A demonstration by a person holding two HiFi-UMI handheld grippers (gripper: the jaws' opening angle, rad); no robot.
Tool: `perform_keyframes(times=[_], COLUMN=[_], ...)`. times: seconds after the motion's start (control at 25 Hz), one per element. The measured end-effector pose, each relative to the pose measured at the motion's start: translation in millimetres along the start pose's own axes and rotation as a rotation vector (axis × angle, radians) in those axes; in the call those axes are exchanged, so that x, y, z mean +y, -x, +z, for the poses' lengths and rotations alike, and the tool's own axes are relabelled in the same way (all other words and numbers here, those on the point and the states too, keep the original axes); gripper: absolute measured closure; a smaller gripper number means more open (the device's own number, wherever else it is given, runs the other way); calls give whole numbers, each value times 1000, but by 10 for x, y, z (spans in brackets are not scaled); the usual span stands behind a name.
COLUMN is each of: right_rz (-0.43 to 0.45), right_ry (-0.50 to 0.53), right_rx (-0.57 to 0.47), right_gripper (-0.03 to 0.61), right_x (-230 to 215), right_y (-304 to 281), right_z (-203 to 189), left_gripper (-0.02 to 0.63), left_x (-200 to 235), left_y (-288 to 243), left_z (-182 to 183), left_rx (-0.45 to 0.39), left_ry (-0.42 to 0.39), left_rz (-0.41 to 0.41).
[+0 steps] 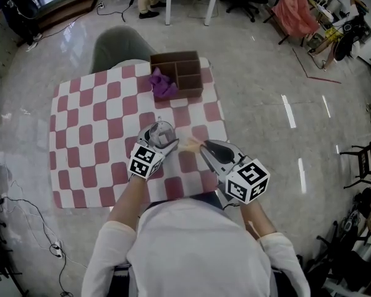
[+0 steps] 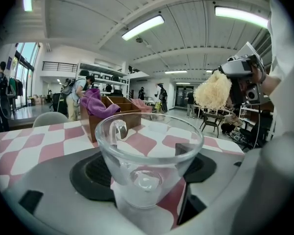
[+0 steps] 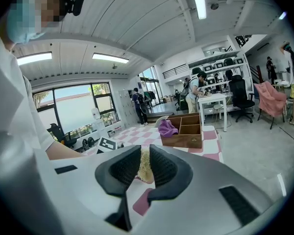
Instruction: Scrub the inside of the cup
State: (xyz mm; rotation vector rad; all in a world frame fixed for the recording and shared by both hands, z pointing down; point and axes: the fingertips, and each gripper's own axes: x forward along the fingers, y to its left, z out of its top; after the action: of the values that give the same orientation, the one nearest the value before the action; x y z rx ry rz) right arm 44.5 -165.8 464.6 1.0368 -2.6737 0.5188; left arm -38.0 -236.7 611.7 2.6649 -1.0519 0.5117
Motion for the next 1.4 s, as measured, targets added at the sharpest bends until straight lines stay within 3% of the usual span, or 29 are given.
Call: perform_keyframes(times=[0.32, 0.6, 0.96, 1.4], right_rz=[14, 21, 10, -11], right_ry=[1, 2, 68, 100], right_rx=[-9, -24, -45, -48], right_gripper=[506, 506, 506, 506], right_x=[31, 36, 88, 86], right_y=[3, 11, -13, -90], right_z=[26, 61, 74, 30], left_gripper=[235, 235, 235, 236], left_x=[0, -6, -5, -94], left_y=[38, 187, 606, 1172], left_z=[-8, 42, 85, 426], left_rx=[7, 18, 31, -68], left_ry=[8, -63, -94, -133], left_rz=[-8, 8, 88, 152])
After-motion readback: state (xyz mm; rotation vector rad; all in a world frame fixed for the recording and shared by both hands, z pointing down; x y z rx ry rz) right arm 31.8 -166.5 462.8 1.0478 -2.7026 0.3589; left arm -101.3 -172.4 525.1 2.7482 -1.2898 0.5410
